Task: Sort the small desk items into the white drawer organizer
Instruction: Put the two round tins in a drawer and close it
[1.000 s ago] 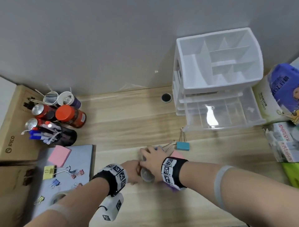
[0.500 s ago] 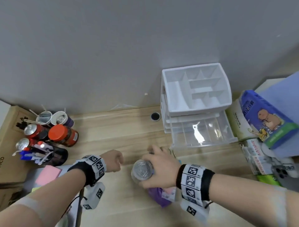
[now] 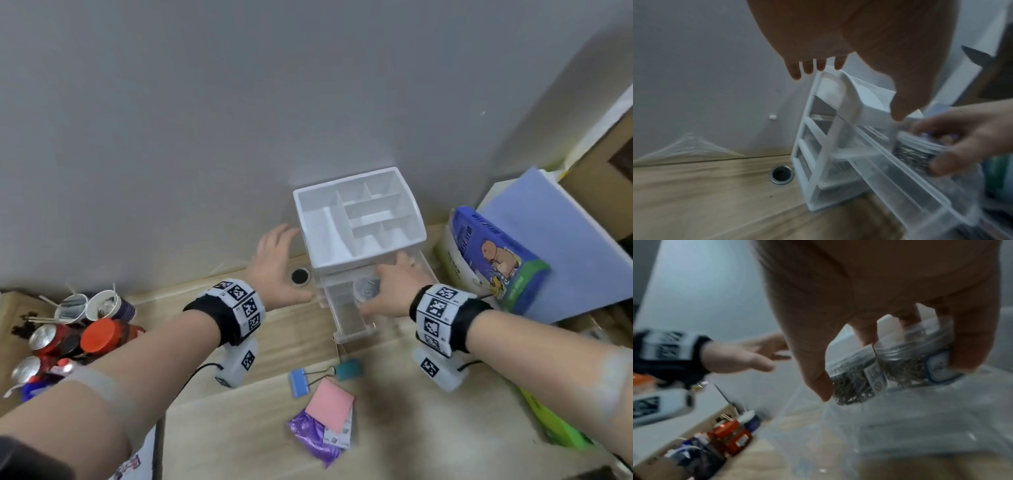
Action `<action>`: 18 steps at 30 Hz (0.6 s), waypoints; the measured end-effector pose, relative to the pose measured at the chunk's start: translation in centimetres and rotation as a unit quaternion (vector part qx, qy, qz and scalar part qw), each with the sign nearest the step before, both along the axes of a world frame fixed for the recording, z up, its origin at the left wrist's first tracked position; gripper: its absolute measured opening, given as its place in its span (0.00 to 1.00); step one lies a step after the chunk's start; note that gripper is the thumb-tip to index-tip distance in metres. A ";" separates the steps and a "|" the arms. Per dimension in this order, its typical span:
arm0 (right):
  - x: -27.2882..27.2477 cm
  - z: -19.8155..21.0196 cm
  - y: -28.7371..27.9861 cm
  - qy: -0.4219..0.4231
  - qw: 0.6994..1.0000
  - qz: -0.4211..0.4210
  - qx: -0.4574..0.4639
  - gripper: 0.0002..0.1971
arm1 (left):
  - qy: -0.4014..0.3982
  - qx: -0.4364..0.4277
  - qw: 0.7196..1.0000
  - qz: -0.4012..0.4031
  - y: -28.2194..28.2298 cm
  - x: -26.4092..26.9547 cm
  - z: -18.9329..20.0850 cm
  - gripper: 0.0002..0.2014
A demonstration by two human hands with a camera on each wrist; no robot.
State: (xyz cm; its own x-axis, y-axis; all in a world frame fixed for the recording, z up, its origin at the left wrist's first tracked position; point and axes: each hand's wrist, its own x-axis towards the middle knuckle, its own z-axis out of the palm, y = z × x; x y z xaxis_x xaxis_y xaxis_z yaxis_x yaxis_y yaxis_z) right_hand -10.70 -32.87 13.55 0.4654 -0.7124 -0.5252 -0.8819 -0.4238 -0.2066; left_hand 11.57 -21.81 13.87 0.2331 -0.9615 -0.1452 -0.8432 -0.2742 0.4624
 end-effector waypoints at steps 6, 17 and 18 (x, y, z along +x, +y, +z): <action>0.3 -3.8 -0.5 0.007 1.000 -0.003 -0.015 0.39 | -0.124 -0.027 0.991 -0.038 -0.7 -3.0 -2.2 0.67; -7.1 -1.5 4.5 -0.045 0.984 0.170 -0.015 0.17 | 0.116 -0.019 0.975 0.189 -4.8 -0.4 -0.8 0.37; -6.9 -2.1 4.5 -0.032 0.986 0.163 -0.015 0.19 | 0.111 -0.014 0.977 0.181 -5.1 -0.5 -0.7 0.33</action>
